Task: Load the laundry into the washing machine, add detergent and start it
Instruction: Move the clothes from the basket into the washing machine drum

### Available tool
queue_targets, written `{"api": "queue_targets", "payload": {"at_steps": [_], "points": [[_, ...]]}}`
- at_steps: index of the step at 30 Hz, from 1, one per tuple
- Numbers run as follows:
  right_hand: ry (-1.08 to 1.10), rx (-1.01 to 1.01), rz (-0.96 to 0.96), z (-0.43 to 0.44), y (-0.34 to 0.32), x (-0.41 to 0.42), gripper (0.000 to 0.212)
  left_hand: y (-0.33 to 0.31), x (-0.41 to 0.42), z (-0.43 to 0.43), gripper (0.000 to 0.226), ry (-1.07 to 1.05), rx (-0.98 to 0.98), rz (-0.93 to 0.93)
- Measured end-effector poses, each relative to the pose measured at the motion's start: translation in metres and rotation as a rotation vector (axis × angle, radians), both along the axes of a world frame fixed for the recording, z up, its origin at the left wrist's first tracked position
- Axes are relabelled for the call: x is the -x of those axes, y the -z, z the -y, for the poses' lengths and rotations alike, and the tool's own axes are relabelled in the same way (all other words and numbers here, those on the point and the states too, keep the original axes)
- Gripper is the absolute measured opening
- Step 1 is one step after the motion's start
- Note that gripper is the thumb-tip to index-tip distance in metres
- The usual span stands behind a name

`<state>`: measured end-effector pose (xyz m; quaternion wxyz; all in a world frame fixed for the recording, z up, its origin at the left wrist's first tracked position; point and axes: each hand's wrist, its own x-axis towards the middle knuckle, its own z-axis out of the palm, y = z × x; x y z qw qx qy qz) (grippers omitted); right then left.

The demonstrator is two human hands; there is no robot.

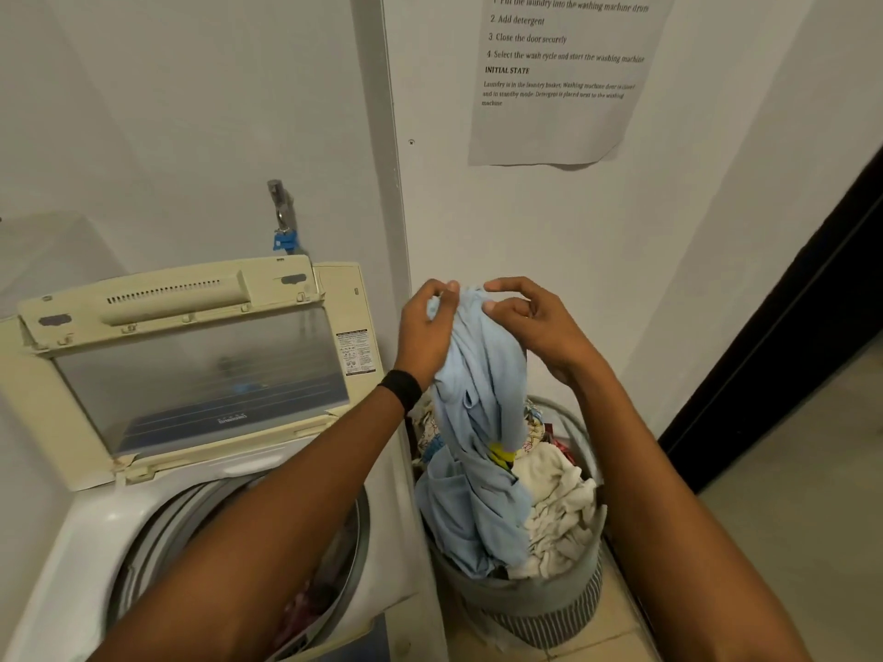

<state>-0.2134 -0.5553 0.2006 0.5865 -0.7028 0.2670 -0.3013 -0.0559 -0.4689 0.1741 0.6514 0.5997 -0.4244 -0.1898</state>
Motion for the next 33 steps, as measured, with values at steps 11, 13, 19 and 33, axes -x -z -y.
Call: {"api": "queue_targets", "payload": {"at_steps": [11, 13, 19, 33], "points": [[0.107, 0.032, -0.104, 0.015, 0.003, 0.036, 0.008, -0.004, -0.028, -0.006, 0.038, -0.112, 0.0, -0.09], [0.139, 0.004, 0.011, 0.009, -0.004, 0.023, 0.007, -0.007, -0.015, -0.008, 0.041, -0.016, -0.007, -0.051], [0.162, -0.077, 0.195, -0.015, -0.01, -0.013, 0.018, -0.014, 0.008, -0.005, 0.047, 0.322, -0.086, 0.114], [-0.23, -0.025, -0.601, -0.038, 0.134, 0.012, 0.048, -0.041, -0.015, 0.005, 0.017, -0.069, 0.114, -0.06]]}}
